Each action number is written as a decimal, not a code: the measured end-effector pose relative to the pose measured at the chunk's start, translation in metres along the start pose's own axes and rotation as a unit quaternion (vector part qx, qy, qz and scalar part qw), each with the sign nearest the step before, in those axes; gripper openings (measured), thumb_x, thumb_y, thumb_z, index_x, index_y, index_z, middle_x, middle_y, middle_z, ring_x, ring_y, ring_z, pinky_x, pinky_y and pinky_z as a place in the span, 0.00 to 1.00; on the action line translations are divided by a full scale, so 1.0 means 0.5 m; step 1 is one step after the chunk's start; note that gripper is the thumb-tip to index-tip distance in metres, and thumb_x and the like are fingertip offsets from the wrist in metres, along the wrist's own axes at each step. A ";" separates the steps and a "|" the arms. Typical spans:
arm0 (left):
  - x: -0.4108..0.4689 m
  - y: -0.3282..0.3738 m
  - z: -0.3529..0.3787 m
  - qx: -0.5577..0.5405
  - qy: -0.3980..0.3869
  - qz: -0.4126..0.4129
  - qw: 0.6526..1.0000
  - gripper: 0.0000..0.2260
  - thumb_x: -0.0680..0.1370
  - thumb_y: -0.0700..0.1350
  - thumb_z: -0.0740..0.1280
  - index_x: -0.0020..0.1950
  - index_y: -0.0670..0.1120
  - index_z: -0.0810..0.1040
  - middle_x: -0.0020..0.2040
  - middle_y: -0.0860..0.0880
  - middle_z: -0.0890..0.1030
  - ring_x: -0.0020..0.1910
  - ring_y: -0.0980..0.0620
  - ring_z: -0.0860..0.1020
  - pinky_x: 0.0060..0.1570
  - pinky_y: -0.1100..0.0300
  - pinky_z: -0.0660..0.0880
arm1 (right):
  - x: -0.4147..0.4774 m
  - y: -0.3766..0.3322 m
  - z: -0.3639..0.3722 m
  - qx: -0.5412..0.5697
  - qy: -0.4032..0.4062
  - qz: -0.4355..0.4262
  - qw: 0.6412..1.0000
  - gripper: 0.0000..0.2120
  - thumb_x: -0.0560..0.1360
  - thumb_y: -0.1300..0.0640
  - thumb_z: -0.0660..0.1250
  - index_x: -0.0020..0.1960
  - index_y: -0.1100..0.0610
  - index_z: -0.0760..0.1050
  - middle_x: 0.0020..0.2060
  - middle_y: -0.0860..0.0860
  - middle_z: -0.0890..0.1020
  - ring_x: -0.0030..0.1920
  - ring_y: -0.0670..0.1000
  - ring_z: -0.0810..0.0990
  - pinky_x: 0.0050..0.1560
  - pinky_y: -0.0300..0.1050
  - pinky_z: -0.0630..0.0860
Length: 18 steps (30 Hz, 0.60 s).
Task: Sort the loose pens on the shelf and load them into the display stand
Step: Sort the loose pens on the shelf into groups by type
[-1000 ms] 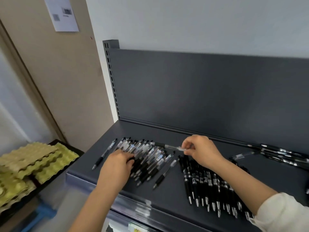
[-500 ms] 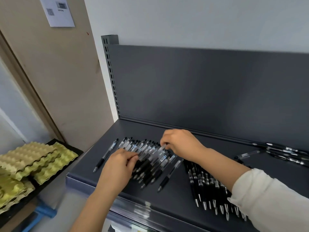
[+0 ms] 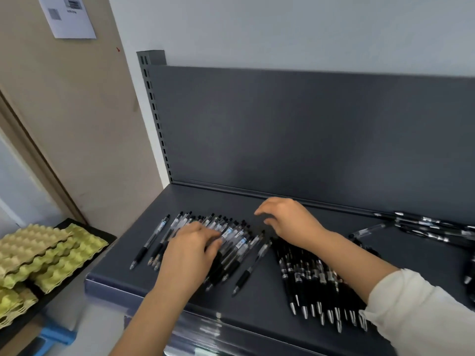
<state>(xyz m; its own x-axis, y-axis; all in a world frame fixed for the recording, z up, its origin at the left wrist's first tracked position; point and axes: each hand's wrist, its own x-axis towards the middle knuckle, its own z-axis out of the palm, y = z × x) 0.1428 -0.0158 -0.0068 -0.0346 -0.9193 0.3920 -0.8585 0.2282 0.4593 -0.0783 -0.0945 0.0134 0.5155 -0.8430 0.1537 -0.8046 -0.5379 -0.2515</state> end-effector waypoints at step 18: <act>0.114 0.373 0.233 -0.028 -0.199 0.212 0.956 0.12 0.79 0.52 0.63 0.59 0.51 0.79 0.53 0.52 0.76 0.56 0.51 0.73 0.55 0.56 0.73 | -0.496 0.274 -0.116 0.024 0.120 0.400 0.908 0.13 0.76 0.61 0.66 0.59 0.56 0.78 0.57 0.50 0.80 0.55 0.49 0.79 0.58 0.43 0.74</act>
<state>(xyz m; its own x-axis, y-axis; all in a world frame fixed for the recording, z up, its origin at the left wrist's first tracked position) -0.0790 -0.0629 0.0085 -0.5758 -0.7868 0.2223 -0.6958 0.6143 0.3721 -0.3333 0.0403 -0.0039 -0.3133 -0.9437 0.1059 -0.8762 0.2442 -0.4156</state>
